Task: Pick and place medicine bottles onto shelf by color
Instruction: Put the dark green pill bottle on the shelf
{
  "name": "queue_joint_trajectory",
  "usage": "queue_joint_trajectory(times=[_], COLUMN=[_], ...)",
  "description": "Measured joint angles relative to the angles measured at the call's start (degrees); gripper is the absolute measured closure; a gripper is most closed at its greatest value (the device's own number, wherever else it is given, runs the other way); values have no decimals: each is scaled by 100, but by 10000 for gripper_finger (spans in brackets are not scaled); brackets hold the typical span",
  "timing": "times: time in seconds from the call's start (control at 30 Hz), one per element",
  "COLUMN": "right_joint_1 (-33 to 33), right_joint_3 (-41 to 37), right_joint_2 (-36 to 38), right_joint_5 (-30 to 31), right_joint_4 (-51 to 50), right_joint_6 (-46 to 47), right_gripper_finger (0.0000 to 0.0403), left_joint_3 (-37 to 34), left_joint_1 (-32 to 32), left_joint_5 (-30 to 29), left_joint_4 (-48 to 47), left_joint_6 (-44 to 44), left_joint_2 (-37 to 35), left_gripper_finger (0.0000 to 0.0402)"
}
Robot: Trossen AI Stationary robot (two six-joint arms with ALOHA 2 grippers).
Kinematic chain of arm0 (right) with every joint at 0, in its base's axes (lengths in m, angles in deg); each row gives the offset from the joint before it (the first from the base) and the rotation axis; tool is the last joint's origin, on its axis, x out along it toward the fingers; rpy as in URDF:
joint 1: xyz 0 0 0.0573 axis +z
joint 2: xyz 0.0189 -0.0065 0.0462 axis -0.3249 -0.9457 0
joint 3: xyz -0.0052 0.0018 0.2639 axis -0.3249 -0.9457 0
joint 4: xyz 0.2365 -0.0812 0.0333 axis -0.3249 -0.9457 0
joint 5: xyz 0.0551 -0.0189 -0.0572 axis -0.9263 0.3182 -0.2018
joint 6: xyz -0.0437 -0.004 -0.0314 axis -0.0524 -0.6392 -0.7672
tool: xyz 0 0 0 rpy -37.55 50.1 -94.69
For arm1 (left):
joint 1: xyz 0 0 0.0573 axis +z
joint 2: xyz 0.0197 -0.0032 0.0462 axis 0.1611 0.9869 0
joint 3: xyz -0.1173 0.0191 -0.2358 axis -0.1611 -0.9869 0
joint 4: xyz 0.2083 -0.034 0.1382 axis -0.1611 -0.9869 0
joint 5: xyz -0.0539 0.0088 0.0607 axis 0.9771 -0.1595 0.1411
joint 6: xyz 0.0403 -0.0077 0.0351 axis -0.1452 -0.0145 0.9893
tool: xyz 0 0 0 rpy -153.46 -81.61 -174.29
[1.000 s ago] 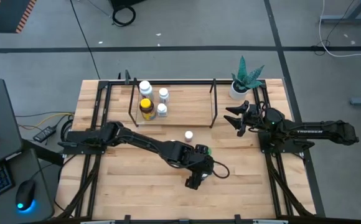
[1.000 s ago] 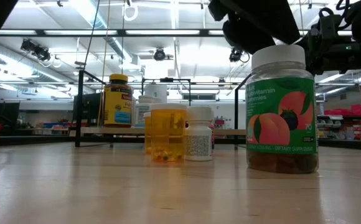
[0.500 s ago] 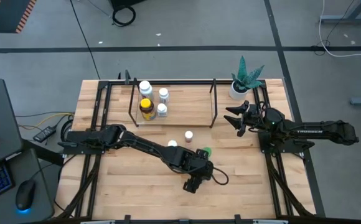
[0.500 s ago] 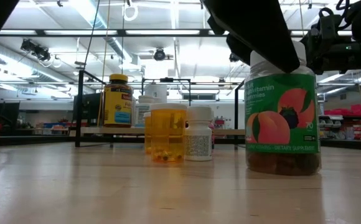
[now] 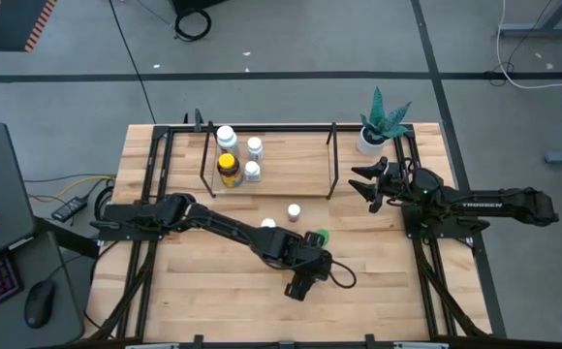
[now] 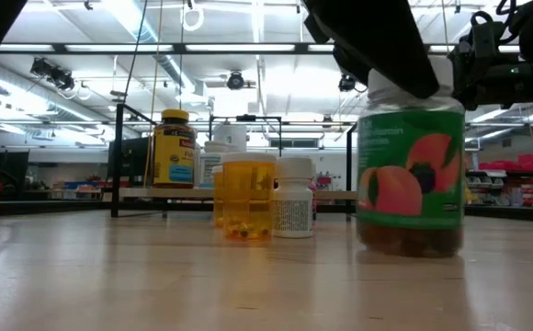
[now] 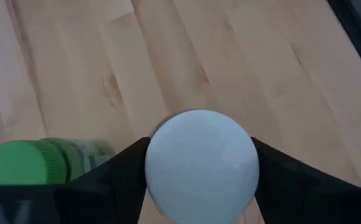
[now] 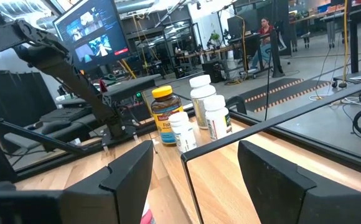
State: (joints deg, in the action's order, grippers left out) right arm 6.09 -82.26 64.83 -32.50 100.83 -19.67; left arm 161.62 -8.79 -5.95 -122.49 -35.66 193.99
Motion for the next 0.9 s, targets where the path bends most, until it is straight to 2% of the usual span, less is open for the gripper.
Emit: queue_joint_trajectory(times=[0.3, 0.57, 0.73, 0.9], right_joint_1=[-1, -1, 0, -1], right_joint_3=[-1, 1, 1, 0], right_joint_2=[0, 0, 0, 0], right_joint_5=[0, -2, -1, -2], right_joint_4=[0, 1, -1, 1], right_joint_6=[0, 0, -1, 0], right_gripper_finger=[160, 160, 160, 160], left_joint_3=[896, 1709, 1674, 1674], left_joint_1=[0, 0, 59, 313], left_joint_5=[-215, -1041, -1433, -1797], left_joint_4=[-1021, -1945, -2169, -2401], left_joint_6=[-28, 16, 21, 121], left_joint_2=[-3, -33, -326, -518], left_gripper_finger=[161, 155, 162, 152])
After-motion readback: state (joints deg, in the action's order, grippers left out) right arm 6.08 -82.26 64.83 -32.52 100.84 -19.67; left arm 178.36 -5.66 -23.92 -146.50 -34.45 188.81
